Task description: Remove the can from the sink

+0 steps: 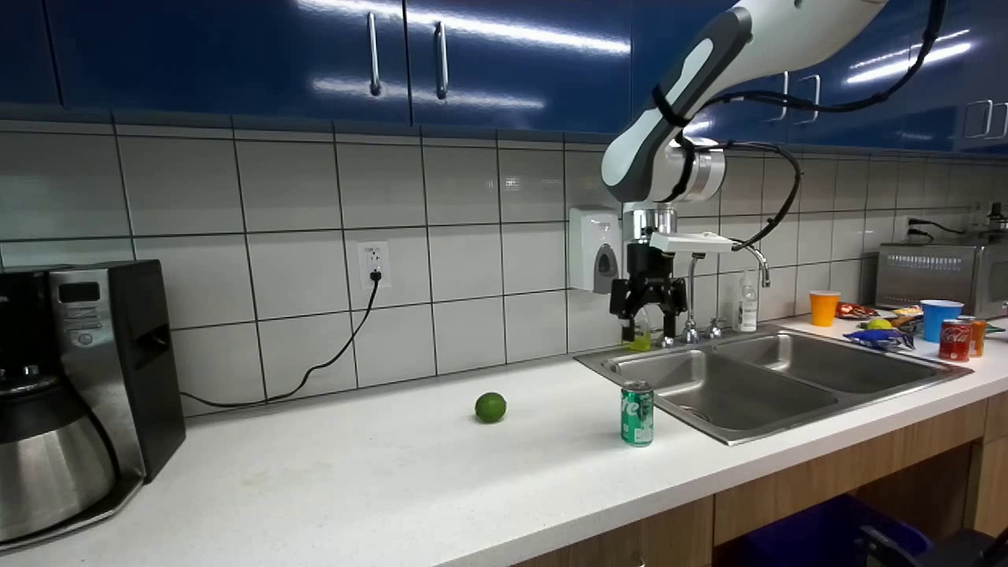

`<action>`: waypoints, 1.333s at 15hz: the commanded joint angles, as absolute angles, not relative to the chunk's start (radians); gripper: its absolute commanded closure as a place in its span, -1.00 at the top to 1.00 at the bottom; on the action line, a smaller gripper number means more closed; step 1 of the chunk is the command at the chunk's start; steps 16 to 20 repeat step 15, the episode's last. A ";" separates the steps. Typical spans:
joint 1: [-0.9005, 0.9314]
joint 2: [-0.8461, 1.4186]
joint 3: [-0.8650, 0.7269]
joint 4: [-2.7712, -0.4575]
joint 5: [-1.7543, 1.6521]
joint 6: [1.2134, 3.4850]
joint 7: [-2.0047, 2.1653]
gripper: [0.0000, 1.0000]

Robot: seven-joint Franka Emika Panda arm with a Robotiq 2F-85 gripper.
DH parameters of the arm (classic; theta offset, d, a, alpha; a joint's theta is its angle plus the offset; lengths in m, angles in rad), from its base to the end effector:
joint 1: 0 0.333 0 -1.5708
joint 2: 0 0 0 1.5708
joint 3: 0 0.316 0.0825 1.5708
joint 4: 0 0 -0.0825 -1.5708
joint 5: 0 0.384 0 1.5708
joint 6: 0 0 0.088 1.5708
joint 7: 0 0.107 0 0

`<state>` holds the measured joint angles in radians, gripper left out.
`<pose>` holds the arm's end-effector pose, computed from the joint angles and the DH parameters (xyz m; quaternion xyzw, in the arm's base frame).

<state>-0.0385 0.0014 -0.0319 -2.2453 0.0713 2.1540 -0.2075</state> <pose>0.5108 -0.0331 0.3584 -0.9974 -0.0474 0.0419 0.0349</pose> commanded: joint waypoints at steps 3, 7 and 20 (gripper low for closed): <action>-0.039 -0.149 -0.041 -2.321 0.051 2.062 -0.199 1.00; -0.035 -0.220 -0.043 -2.348 0.051 2.010 -0.200 1.00; -0.031 -0.191 -0.046 -2.332 0.068 2.014 -0.206 1.00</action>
